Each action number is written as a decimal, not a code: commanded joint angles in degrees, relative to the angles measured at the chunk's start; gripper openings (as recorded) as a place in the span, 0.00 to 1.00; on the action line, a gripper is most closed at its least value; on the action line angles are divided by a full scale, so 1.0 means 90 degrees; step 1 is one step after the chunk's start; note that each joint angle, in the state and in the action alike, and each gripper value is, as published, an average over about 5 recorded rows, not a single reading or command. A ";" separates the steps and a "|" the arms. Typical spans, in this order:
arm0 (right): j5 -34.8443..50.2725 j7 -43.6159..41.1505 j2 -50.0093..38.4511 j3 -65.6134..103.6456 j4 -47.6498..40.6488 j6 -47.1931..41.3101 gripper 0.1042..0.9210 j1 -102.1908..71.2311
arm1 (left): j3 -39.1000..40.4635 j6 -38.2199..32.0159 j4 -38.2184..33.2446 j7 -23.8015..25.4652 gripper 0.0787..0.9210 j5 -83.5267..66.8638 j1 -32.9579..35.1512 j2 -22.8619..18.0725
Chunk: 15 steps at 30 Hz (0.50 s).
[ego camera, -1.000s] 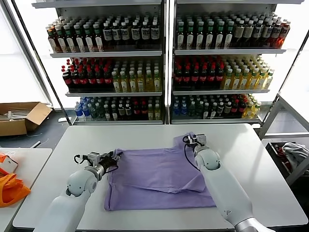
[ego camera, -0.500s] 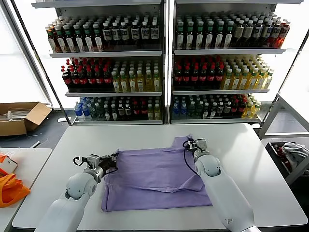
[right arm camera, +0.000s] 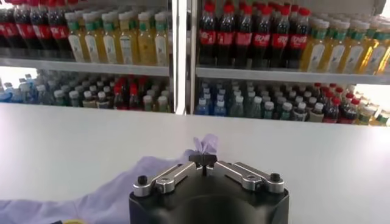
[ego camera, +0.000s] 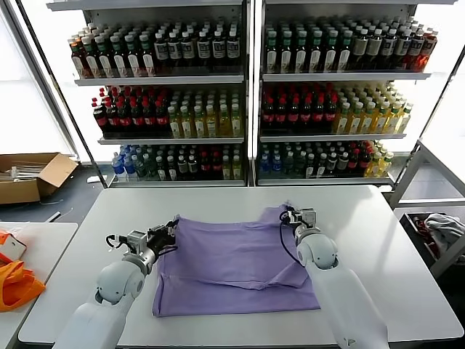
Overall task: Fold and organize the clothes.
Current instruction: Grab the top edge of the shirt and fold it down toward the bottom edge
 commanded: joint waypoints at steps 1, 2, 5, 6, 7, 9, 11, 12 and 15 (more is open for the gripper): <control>0.0015 0.0057 -0.0084 0.0165 0.1209 0.0033 0.00 -0.0236 | -0.0113 -0.0237 -0.0435 -0.0055 0.01 0.0044 0.0309 0.0014; 0.0022 0.0074 -0.0105 0.0164 0.1323 0.0012 0.00 -0.0280 | -0.0139 -0.0241 -0.0488 -0.0051 0.01 0.0044 0.0356 0.0019; 0.0016 0.0140 -0.0186 0.0171 0.1702 -0.0054 0.00 -0.0495 | -0.0205 -0.0263 -0.0656 -0.0026 0.01 0.0054 0.0525 0.0046; 0.0012 0.0167 -0.0218 0.0179 0.1839 -0.0076 0.00 -0.0581 | -0.0226 -0.0276 -0.0711 -0.0012 0.01 0.0066 0.0589 0.0058; 0.0003 0.0200 -0.0252 0.0191 0.1985 -0.0098 0.00 -0.0703 | -0.0245 -0.0289 -0.0754 -0.0002 0.01 0.0083 0.0649 0.0067; -0.0044 0.0263 -0.0300 0.0238 0.2293 -0.0134 0.00 -0.1021 | -0.0294 -0.0326 -0.0852 -0.0009 0.01 0.0120 0.0776 0.0065; -0.0109 0.0343 -0.0313 0.0322 0.2604 -0.0168 0.00 -0.1445 | -0.0335 -0.0361 -0.0961 -0.0065 0.01 0.0141 0.0903 0.0023; -0.0139 0.0386 -0.0307 0.0380 0.2754 -0.0186 0.00 -0.1666 | -0.0347 -0.0380 -0.1028 -0.0102 0.01 0.0154 0.0976 -0.0006; -0.0184 0.0529 -0.0287 0.0606 0.3159 -0.0233 0.00 -0.2303 | -0.0366 -0.0442 -0.1217 -0.0162 0.01 0.0276 0.1230 -0.0085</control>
